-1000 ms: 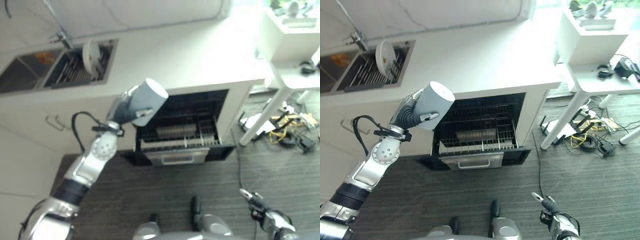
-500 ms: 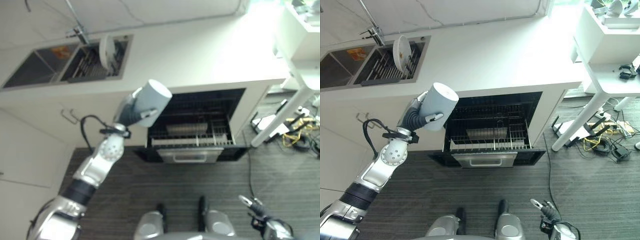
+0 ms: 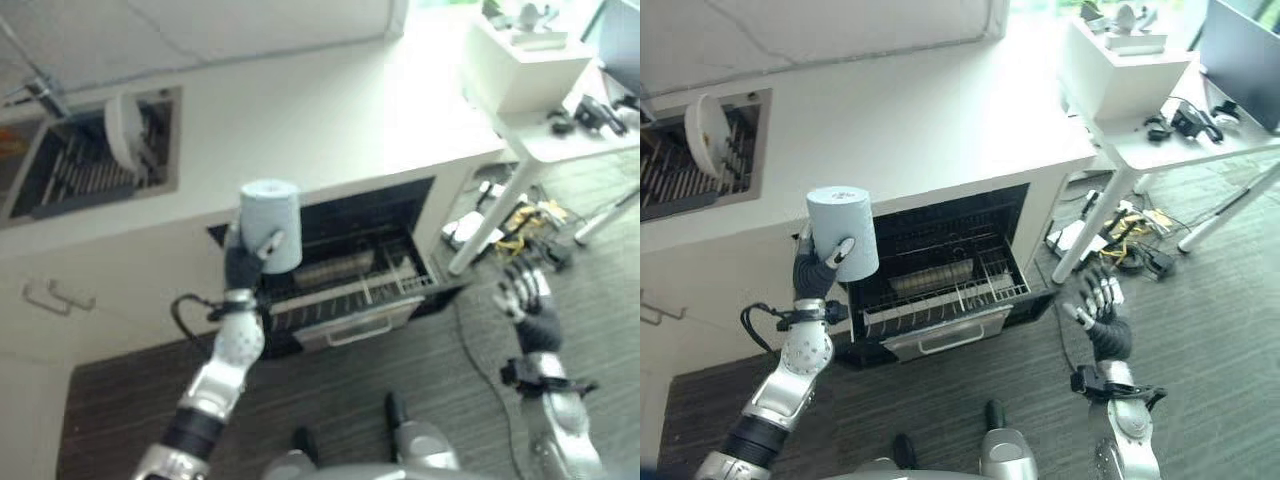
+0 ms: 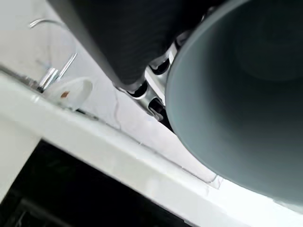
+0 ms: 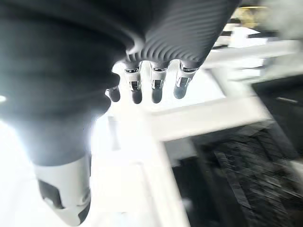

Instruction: Place the dishes in the dishwasher.

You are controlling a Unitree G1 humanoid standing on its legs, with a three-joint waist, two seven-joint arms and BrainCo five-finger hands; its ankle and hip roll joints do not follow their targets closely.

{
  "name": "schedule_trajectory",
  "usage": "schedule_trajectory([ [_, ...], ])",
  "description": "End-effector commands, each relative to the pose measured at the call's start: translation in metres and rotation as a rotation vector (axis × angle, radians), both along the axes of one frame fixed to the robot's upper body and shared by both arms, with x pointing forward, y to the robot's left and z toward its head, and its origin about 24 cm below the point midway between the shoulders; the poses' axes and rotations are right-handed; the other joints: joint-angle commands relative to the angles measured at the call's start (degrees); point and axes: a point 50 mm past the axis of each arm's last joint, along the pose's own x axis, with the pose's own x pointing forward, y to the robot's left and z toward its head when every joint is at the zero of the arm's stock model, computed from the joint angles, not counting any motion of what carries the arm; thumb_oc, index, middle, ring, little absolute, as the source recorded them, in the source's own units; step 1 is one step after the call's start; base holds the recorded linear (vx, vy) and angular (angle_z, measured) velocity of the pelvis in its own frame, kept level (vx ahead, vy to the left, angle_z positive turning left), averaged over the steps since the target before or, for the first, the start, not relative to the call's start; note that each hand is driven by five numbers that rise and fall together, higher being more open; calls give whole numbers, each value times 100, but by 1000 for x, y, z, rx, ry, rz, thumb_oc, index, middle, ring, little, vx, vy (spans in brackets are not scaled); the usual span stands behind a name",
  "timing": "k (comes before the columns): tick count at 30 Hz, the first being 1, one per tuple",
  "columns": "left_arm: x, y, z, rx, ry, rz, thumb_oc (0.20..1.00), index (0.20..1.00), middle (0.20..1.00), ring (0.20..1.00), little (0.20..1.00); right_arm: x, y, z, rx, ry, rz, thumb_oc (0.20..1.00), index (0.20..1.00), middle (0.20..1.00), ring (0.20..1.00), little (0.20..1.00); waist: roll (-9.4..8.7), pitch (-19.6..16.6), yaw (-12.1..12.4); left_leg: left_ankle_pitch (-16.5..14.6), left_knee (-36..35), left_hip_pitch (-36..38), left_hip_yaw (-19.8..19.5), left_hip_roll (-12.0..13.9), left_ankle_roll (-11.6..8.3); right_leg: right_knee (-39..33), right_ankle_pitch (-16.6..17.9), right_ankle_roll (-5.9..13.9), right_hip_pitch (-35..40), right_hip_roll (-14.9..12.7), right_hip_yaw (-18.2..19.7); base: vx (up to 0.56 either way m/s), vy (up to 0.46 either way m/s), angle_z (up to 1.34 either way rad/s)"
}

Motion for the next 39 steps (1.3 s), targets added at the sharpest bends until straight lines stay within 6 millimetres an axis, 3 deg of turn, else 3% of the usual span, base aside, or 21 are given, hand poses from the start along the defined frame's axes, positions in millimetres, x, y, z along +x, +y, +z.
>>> schedule_trajectory([
  [1,10,4,41,56,-313,99,200,200,200,200,200,9,10,44,-92,-294,109,1000,1000,1000,1000,1000,51,-253,39,-523,330,-111,-71,93,139,644,-815,196,100,-340,-233,61,67,-43],
  [6,5,-8,47,156,-433,140,200,200,200,200,200,23,41,59,-71,-353,341,1000,1000,1000,1000,1000,84,-335,161,-577,305,-61,-167,20,124,463,-755,213,194,-359,-145,67,31,-18],
  [15,5,-15,43,477,-525,264,200,200,200,200,200,44,99,54,4,-216,697,1000,1000,1000,1000,1000,22,-494,648,-597,257,35,-448,-14,69,335,-813,179,483,-364,-372,74,-29,12],
  [23,12,-30,29,540,-456,164,200,200,200,200,200,63,136,66,-47,-164,799,1000,1000,1000,1000,1000,-35,-572,997,-560,149,146,-652,-4,22,227,-841,135,728,-329,-559,63,-42,16],
  [39,14,-55,23,524,-444,-5,200,200,200,200,200,85,171,84,0,-115,879,1000,1000,1000,1000,1000,-85,-597,1302,-510,88,212,-825,-6,4,175,-840,93,912,-300,-694,3,-13,9],
])
